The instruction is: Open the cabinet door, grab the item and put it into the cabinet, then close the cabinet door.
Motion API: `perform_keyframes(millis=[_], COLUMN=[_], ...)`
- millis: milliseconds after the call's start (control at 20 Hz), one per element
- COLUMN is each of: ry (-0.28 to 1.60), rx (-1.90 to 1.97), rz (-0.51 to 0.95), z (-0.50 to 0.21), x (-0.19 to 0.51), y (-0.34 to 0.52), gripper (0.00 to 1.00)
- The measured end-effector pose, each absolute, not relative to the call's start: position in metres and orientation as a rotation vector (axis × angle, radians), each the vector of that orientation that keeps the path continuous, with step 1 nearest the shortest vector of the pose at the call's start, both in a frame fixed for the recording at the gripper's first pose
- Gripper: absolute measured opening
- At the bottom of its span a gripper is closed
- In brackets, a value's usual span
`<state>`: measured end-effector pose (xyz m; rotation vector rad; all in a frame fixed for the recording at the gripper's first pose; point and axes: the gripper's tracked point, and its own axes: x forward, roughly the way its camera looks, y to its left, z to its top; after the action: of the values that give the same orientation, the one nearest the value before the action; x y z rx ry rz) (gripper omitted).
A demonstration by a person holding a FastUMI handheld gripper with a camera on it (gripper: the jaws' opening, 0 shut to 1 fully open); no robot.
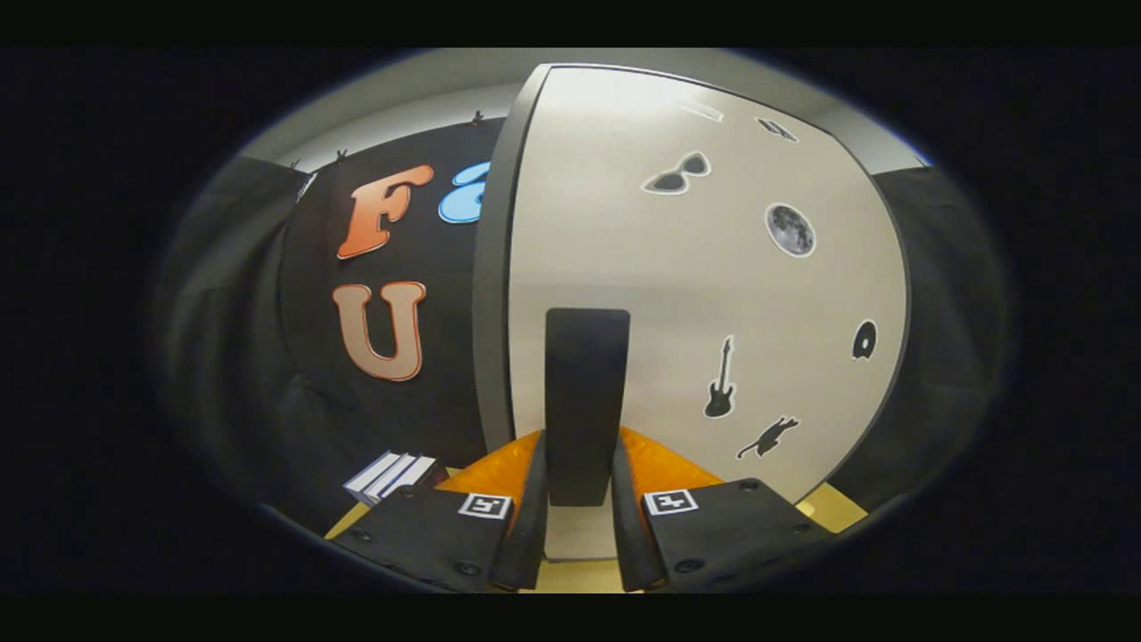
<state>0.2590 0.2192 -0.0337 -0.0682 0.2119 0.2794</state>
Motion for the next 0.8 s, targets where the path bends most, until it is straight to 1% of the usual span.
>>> perform_keyframes(millis=[350, 700, 800], ry=[0.212, 0.184, 0.185], rx=[-0.075, -0.076, -0.107], rz=[0.307, 0.252, 0.212], z=[-0.029, -0.021, -0.021], x=[0.245, 0.227, 0.223], y=[0.215, 0.199, 0.19], gripper=[0.26, 0.26, 0.26])
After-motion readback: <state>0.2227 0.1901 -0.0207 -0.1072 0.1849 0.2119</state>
